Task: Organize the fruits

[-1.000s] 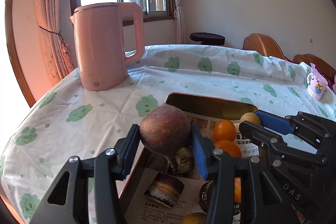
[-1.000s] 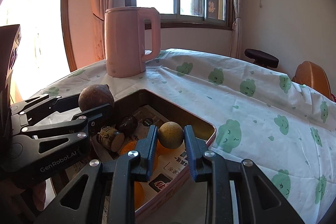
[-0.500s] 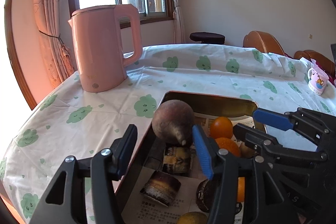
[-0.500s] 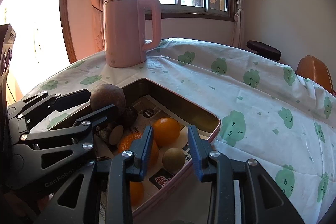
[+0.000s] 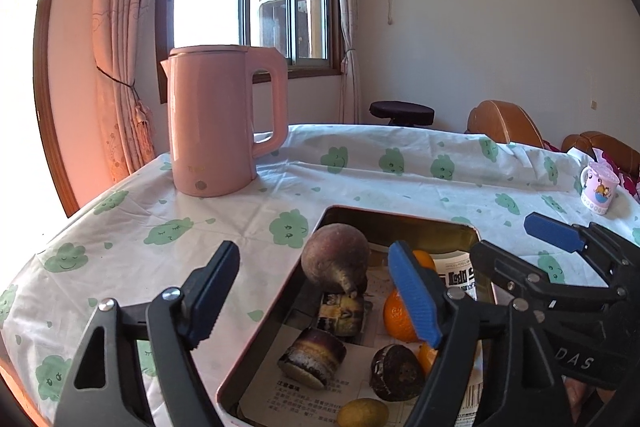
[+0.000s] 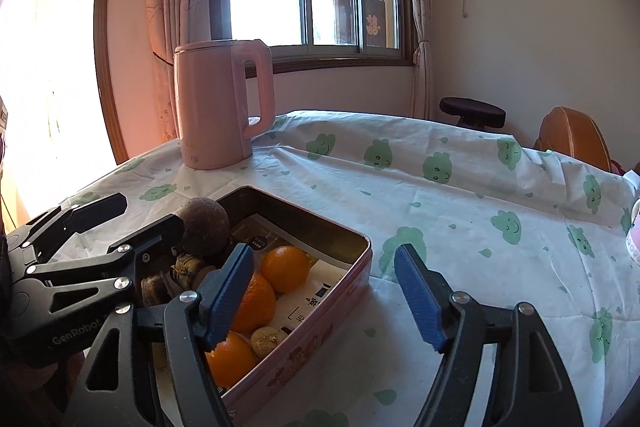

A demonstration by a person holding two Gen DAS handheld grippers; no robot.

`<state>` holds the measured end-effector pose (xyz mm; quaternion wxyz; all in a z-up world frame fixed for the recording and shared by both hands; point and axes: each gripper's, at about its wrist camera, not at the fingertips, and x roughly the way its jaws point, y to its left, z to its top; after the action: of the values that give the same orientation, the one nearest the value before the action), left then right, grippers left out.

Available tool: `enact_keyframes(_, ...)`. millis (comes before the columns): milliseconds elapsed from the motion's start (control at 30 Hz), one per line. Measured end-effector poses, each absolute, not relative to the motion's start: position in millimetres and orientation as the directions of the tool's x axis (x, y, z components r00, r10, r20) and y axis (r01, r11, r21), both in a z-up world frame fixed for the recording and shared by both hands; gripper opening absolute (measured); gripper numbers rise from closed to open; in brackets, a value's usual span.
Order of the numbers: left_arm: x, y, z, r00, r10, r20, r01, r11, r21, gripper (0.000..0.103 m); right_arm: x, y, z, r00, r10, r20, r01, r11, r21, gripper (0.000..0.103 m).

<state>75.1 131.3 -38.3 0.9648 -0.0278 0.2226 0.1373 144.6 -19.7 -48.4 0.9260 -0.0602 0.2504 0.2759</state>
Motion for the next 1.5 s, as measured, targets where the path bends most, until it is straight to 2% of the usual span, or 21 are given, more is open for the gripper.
enact_keyframes(133,69,132,-35,0.880,0.268,-0.392,-0.293,0.956,-0.003,0.088,143,-25,-47,0.737,0.481,-0.475,-0.530,0.847,0.037,0.080)
enact_keyframes(367,63,131,-32,0.892,0.286,-0.349,-0.307,0.952,-0.005,0.091,140,-30,-45,0.751,0.479,-0.454,-0.515,0.855,0.051,0.083)
enact_keyframes(967,61,132,-31,0.890,0.298,-0.345,-0.323,0.946,-0.016,0.098,142,-34,-45,0.755,0.473,-0.455,-0.503,0.862,0.062,0.087)
enact_keyframes(1500,60,132,-31,0.887,0.311,-0.341,-0.333,0.943,-0.009,0.100,140,-36,-44,0.766,0.463,-0.446,-0.490,0.870,0.061,0.089)
